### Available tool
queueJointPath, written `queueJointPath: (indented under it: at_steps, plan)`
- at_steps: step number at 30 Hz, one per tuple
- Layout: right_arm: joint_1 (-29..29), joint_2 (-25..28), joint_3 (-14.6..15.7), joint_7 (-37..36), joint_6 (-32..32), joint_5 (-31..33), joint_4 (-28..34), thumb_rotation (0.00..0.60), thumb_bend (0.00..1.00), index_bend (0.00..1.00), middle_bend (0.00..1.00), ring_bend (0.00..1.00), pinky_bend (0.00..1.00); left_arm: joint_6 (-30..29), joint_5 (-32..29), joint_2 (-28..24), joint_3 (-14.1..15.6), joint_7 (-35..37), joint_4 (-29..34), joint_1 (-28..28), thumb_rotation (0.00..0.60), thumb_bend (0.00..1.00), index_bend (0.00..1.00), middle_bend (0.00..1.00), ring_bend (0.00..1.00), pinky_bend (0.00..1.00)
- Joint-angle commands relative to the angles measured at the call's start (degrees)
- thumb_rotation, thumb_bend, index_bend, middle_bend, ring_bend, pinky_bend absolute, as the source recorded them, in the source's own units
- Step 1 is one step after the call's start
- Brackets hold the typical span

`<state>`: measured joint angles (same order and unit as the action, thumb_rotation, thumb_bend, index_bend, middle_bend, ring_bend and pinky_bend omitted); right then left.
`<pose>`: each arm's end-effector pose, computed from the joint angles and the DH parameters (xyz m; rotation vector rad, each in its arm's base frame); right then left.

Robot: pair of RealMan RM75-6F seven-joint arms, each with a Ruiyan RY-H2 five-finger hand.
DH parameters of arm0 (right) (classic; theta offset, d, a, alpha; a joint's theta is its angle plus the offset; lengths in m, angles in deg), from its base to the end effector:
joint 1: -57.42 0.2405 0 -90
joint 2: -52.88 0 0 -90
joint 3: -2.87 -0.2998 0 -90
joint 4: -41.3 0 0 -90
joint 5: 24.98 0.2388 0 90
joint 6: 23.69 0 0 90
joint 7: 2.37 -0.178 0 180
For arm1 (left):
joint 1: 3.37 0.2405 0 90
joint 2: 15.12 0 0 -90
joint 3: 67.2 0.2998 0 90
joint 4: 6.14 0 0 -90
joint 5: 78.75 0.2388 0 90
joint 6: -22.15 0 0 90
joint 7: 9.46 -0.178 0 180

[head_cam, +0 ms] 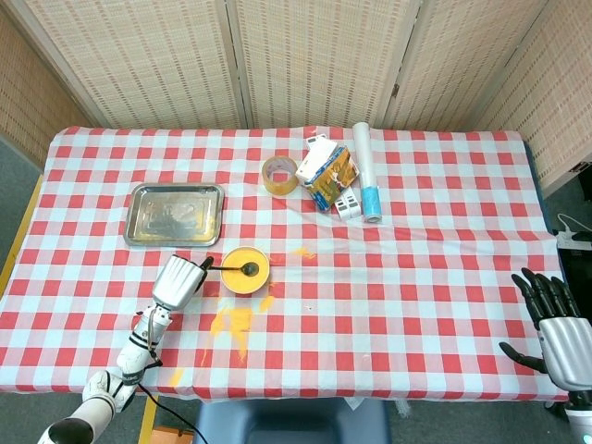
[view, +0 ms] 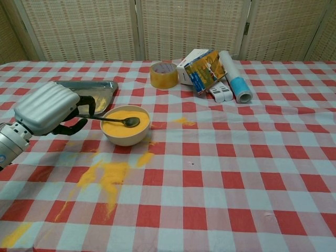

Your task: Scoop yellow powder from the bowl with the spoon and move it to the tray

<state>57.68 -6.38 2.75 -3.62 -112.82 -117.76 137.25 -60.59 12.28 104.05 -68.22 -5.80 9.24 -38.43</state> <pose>-0.3501 -0.1799 0.1712 1.4281 -0.8922 0.9229 -0.2640 0.4025 -0.0884 -1.7414 -0.2741 -1.0188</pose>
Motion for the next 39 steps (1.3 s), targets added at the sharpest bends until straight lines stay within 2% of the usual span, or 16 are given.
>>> queueJointPath:
  at_steps: [1,34,36,39]
  plan:
    - [0.0,0.0,0.0,0.0,0.1,0.0,0.0,0.6,0.04,0.0,0.0,0.0,0.0,-0.1,-0.1,0.0,0.0,-0.1,0.1,0.0,0.6,0.46,0.49,1.0,1.0,1.0]
    - [0.1,0.2,0.0,-0.2,0.2,0.1,0.1,0.6,0.04,0.0,0.0,0.0,0.0,0.1,-0.5,-0.4,0.1,-0.6,1.2,0.1,0.6,0.46,0.53,1.0,1.0,1.0]
    - [0.1,0.2,0.0,-0.2,0.2,0.1,0.2,0.6,0.04,0.0,0.0,0.0,0.0,0.0,-0.5,-0.5,0.1,-0.7,1.3,0.1,0.6,0.46,0.54,1.0,1.0,1.0]
    - [0.0,0.2,0.0,-0.2,0.2,0.0,0.2,0.6,0.04,0.0,0.0,0.0,0.0,-0.4,-0.4,-0.6,0.1,-0.9,1.7,0.2,0.6,0.48,0.68,1.0,1.0,1.0]
